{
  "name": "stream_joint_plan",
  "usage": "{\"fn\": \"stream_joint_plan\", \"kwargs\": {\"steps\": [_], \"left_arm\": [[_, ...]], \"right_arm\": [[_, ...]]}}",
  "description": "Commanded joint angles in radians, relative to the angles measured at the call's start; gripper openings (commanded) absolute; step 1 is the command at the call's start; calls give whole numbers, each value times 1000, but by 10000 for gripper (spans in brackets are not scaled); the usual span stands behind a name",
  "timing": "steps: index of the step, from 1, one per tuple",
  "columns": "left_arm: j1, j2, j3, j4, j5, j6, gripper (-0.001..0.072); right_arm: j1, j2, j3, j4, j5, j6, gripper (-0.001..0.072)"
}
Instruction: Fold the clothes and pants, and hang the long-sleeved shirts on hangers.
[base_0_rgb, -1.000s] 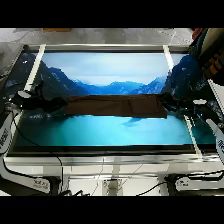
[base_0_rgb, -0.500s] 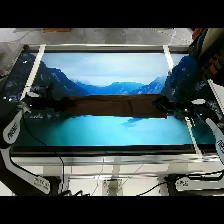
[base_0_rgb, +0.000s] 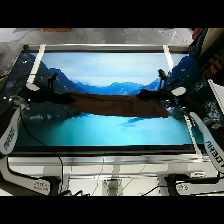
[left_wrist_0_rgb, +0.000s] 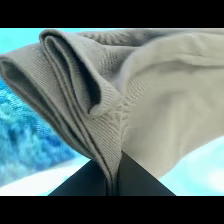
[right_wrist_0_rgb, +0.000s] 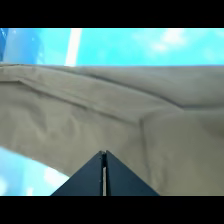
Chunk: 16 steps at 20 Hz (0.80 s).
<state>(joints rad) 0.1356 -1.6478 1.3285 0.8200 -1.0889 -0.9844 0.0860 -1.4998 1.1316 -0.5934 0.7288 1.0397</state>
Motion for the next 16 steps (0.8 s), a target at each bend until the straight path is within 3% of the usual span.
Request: {"fn": "stream_joint_plan", "kwargs": {"steps": [1,4,10,16], "left_arm": [[-5,145,5,63,-88,5,9],[-1,275,5,64,-140,5,10],[1,446,5,71,-138,6,10],[9,455,5,66,-113,5,11]], "right_arm": [[157,-34,31,-37,-214,116,13],[265,-125,78,-37,-193,178,13],[474,-387,313,-36,-9,285,12],[605,-490,476,-39,-29,287,13]]}}
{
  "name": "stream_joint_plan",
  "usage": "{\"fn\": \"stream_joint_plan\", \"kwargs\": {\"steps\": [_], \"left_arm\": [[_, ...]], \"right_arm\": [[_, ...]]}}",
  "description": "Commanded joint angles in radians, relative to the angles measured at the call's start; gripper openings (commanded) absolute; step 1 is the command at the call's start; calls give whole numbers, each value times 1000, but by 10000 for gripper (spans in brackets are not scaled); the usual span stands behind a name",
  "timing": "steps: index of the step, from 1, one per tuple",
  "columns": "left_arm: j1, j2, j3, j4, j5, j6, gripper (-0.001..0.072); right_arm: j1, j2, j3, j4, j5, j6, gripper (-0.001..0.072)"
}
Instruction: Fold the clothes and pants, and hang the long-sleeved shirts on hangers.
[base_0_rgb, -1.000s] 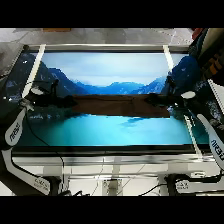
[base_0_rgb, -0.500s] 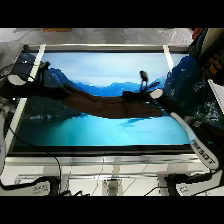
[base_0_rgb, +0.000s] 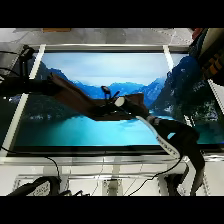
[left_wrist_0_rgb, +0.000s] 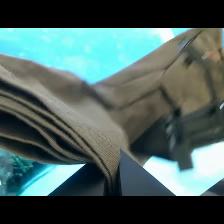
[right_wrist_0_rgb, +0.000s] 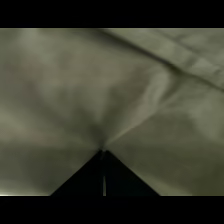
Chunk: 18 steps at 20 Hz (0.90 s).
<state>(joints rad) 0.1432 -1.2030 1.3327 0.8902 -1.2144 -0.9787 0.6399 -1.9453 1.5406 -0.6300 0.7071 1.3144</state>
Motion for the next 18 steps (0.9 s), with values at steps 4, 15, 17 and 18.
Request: {"fn": "stream_joint_plan", "kwargs": {"steps": [4,15,17,18], "left_arm": [[-38,-22,0,-49,97,0,10],[-645,-369,1,-211,711,52,11],[-756,-423,1,-211,845,52,11],[-803,-448,1,-211,897,51,11]], "right_arm": [[-19,-30,72,-50,29,12,14],[-562,231,72,-429,370,66,14],[-649,272,72,-449,424,66,14],[-690,286,72,-452,446,65,14]]}}
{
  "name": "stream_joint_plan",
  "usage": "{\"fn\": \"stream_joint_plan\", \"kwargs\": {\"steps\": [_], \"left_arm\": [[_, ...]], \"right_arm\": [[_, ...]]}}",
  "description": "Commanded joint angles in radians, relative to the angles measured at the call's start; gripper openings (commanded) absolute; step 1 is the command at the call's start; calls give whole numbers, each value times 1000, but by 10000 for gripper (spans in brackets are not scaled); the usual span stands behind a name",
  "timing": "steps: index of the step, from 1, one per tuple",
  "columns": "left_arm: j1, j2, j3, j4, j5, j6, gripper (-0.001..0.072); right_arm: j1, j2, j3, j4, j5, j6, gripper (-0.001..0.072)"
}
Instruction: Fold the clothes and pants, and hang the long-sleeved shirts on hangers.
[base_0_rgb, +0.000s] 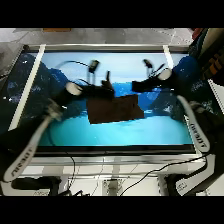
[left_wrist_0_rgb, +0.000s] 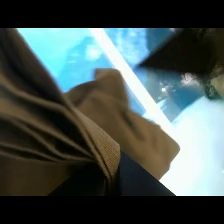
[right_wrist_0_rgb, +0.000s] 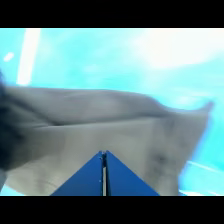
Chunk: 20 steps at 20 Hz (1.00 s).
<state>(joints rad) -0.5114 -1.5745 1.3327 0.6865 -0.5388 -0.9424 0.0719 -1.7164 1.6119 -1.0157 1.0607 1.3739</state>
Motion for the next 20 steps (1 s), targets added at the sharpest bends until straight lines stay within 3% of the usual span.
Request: {"fn": "stream_joint_plan", "kwargs": {"steps": [1,3,4,5,6,7,11,14,17,19,20], "left_arm": [[-186,-96,1,-7,252,16,11],[-243,-124,1,-6,295,16,12],[-260,-130,1,-7,309,16,87],[-268,-130,1,-7,309,16,318],[-274,-126,1,-7,309,16,636],[-274,-119,1,-7,309,16,699],[-254,-56,1,37,309,16,698],[-219,8,1,147,307,16,698],[-176,66,1,155,307,16,697],[-153,90,1,155,307,16,697],[-146,98,1,155,307,16,697]], "right_arm": [[-159,64,0,-68,108,6,14],[-216,64,-1,-84,131,6,14],[-236,64,-3,-98,134,5,14],[-253,64,-3,-115,136,5,14],[-264,64,-3,-127,136,3,15],[-272,64,-3,-144,132,0,14],[-278,51,-3,-253,128,-7,14],[-286,7,-36,-217,144,-119,13],[-316,-56,-134,150,227,-399,12],[-321,-88,-203,365,212,-481,15],[-316,-98,-227,401,177,-481,116]]}}
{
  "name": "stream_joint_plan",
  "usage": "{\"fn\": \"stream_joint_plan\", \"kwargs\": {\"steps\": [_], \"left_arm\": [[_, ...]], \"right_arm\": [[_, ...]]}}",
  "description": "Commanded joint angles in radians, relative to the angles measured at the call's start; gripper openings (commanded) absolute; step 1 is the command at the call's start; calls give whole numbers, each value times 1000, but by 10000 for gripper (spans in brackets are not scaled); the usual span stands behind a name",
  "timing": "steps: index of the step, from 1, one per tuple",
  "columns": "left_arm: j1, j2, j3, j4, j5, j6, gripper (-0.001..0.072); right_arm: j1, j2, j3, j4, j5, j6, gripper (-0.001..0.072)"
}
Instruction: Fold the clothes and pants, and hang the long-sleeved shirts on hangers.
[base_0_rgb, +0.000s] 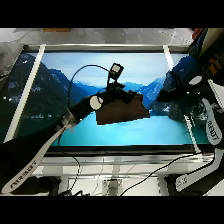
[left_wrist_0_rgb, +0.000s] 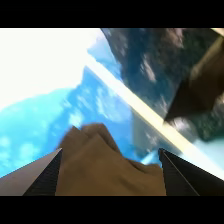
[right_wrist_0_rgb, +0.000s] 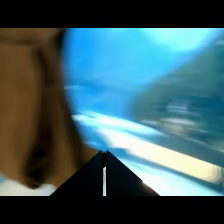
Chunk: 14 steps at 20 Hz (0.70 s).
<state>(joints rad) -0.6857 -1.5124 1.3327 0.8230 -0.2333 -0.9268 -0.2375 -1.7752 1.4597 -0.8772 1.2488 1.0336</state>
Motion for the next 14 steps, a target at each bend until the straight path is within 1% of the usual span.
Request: {"fn": "stream_joint_plan", "kwargs": {"steps": [1,2,3,5,8,12,14], "left_arm": [[35,41,1,18,2,0,697],[35,43,1,18,2,0,697],[35,43,0,18,2,0,697],[35,42,0,18,-6,0,697],[35,42,0,18,-42,0,697],[35,42,0,18,-49,0,697],[35,42,0,18,-49,0,697]], "right_arm": [[1,-45,-88,262,-48,-134,399],[10,-48,-99,259,-91,-89,653],[20,-50,-108,249,-133,-22,669],[40,-58,-112,205,-183,79,669],[61,-92,-112,182,-147,205,691],[103,-133,-112,185,-50,214,690],[133,-133,-112,192,-36,185,687]]}}
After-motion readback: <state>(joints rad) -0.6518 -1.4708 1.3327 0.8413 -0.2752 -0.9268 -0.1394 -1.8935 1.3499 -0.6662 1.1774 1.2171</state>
